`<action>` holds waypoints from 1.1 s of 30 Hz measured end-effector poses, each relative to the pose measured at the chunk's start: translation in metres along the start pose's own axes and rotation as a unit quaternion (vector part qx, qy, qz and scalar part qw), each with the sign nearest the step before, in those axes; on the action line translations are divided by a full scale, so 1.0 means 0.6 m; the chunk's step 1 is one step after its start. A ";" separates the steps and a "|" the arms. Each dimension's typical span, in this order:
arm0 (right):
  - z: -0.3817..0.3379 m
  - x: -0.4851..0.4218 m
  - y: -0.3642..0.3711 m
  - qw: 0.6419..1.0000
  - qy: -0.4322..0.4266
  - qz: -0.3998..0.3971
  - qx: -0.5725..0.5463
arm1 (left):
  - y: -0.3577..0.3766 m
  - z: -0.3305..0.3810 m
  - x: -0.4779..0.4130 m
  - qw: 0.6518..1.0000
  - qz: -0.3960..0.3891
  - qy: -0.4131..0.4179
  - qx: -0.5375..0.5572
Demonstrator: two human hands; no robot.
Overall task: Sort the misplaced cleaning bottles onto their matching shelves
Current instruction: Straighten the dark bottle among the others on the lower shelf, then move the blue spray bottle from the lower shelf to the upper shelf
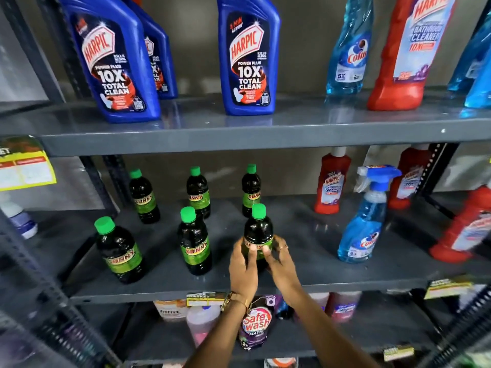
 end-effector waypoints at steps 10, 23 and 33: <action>-0.003 0.018 -0.005 1.000 -0.004 0.026 -0.016 | -0.030 0.013 0.021 0.999 0.025 -0.032 -0.017; -0.088 -0.033 -0.426 0.966 -0.058 0.240 0.080 | 0.324 0.210 0.089 0.966 -0.236 0.103 0.029; -0.086 -0.018 -0.421 0.997 -0.020 -0.007 0.070 | 0.324 0.196 0.095 0.990 -0.126 0.044 -0.048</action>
Point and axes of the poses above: each hand's wrist, its own x-axis away from the middle knuckle, its own y-axis out of the palm, z = x × y, the point moved 10 cm from there along -x, towards the middle knuckle, and after that the axes turned 10 degrees about -x, right-handed, at the moved point
